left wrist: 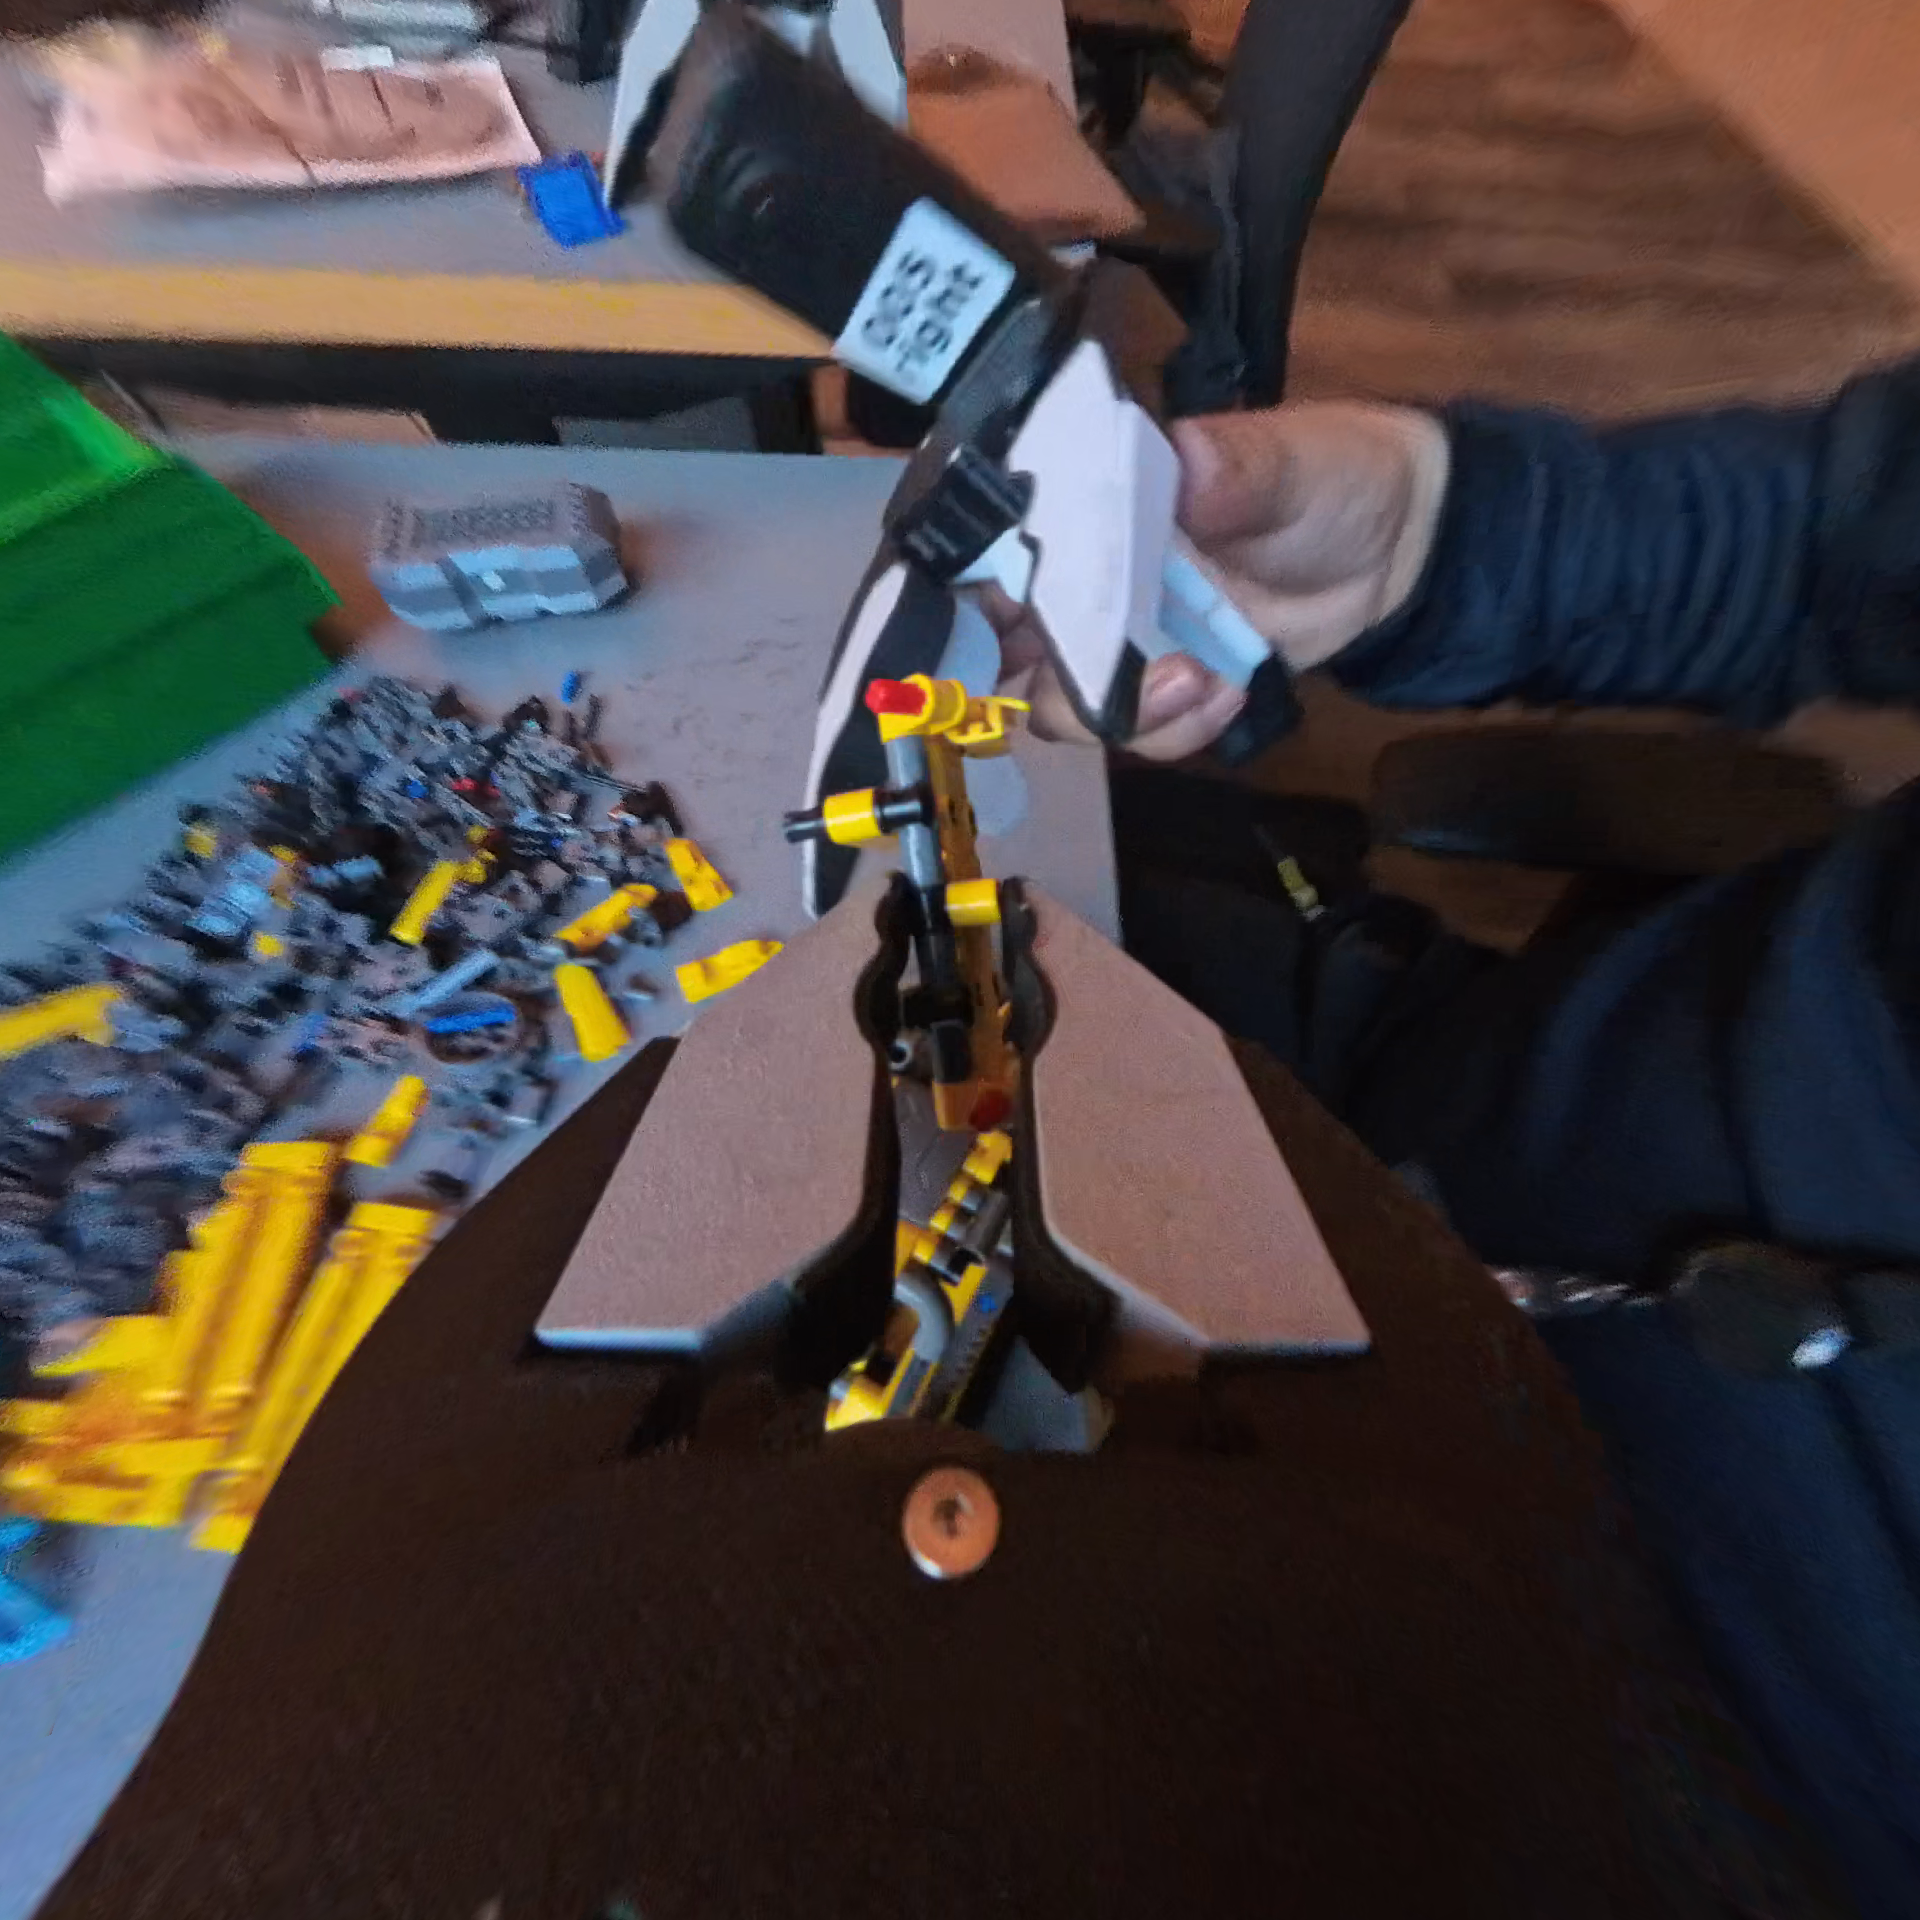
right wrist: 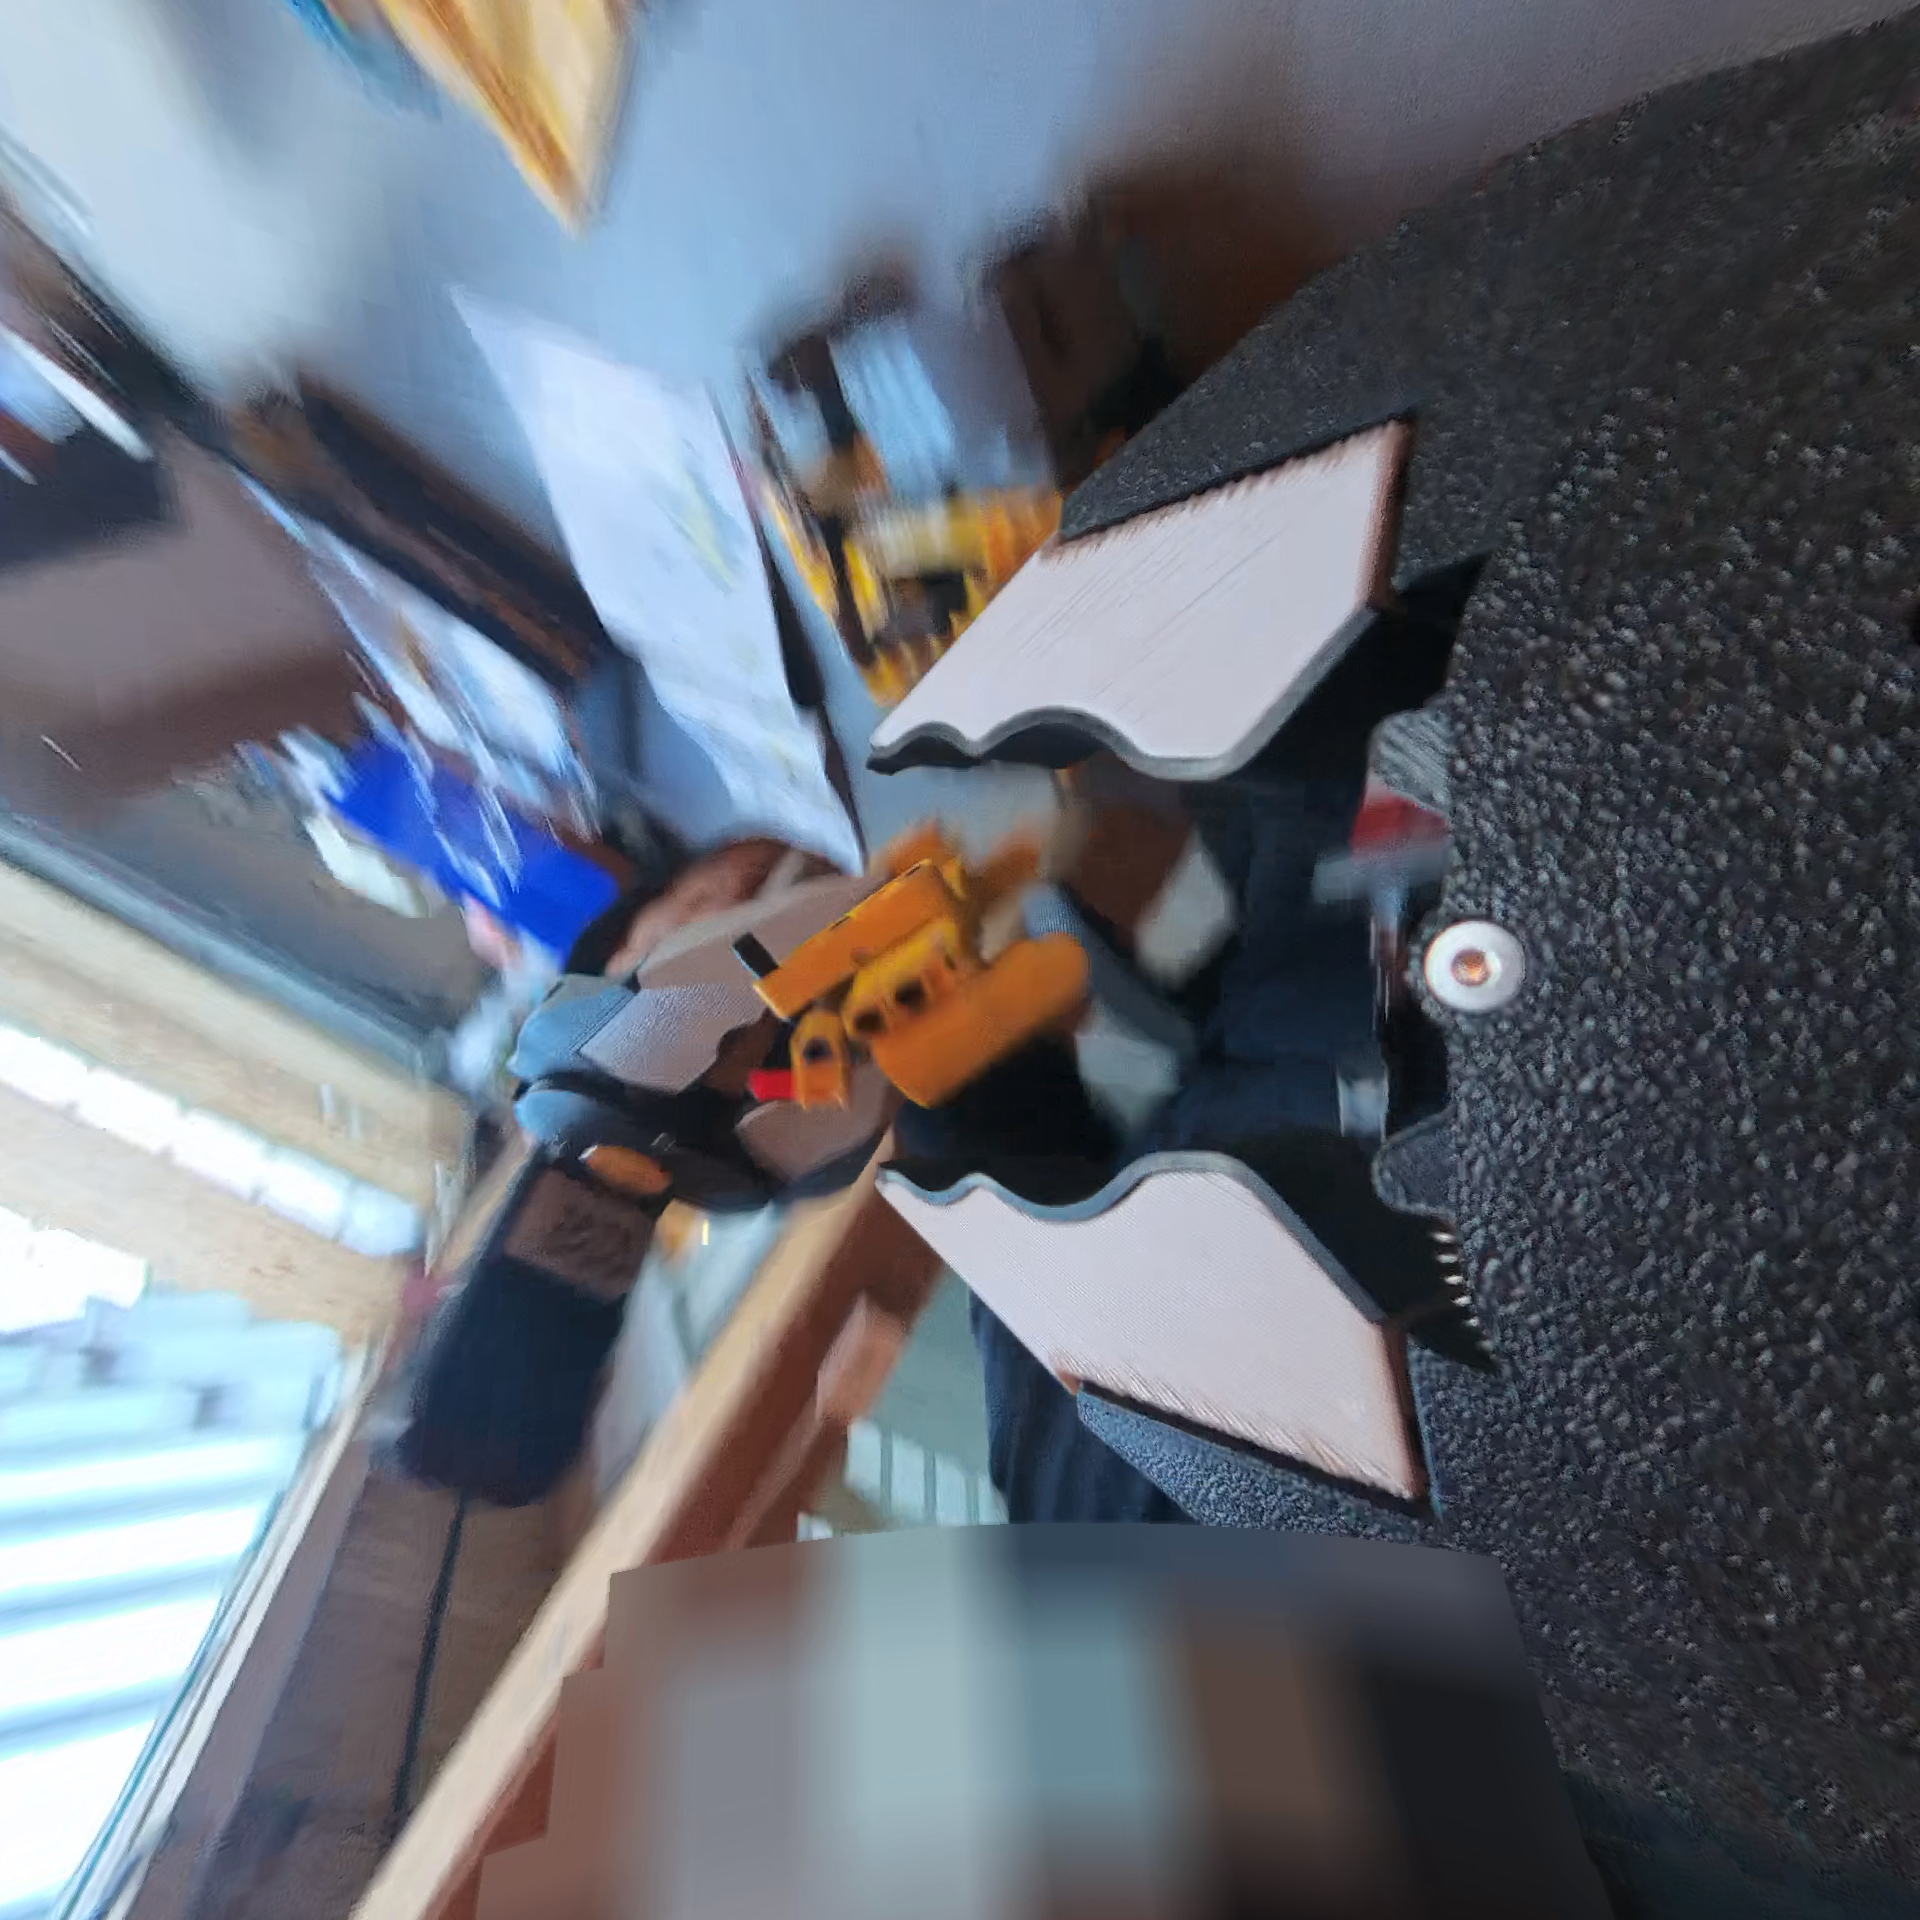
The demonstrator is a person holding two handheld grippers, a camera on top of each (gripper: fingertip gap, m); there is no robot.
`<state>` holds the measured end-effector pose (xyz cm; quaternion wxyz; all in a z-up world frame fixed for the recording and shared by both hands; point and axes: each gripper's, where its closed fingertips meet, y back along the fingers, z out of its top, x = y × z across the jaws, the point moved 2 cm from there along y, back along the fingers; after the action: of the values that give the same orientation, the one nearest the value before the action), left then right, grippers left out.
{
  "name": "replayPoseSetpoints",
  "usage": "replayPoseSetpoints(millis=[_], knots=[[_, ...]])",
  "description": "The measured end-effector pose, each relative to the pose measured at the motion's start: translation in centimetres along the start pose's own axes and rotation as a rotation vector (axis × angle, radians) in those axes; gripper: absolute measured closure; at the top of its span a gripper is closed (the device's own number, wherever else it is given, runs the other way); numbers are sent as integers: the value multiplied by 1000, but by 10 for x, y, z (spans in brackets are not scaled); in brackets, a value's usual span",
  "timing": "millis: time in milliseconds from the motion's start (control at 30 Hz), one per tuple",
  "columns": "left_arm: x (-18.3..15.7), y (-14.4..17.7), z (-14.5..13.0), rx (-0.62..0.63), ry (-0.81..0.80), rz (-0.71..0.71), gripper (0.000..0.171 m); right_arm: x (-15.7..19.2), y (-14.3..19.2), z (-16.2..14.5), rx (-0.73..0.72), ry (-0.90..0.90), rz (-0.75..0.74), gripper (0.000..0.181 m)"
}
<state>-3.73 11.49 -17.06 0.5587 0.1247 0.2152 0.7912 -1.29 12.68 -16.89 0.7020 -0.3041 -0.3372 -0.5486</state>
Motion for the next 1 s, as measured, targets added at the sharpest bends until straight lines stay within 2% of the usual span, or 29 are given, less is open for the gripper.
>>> replayPoseSetpoints(millis=[133, 200, 267, 333, 467, 533, 633, 700, 1000], knots=[[17, -1, -1, -39, 392, -124, 158, -22, 19, 7, 16, 285, -295, 103], [27, -4, -4, -81, 579, -177, 158, -25, 29, 13, -11, 388, -403, 95], [38, -4, -7, -133, 725, -201, 157, -21, 38, 20, -39, 568, -562, 83], [46, -5, -13, -145, 783, -162, 157, -11, 32, 16, 2, 743, -694, 71], [42, -10, -12, -155, 837, -154, 157, -8, 6, 4, 122, 1034, -898, 68], [35, -13, -10, -160, 864, -192, 157, -13, -5, 1, 176, 1082, -916, 73], [24, -15, -11, -150, 873, -209, 157, -22, -11, -1, 234, 1039, -903, 75], [20, -14, -13, -150, 876, -213, 157, -23, -12, -2, 262, 1044, -890, 98], [18, -16, -19, -186, 911, -210, 158, -28, -12, -10, 278, 1059, -898, 98]])
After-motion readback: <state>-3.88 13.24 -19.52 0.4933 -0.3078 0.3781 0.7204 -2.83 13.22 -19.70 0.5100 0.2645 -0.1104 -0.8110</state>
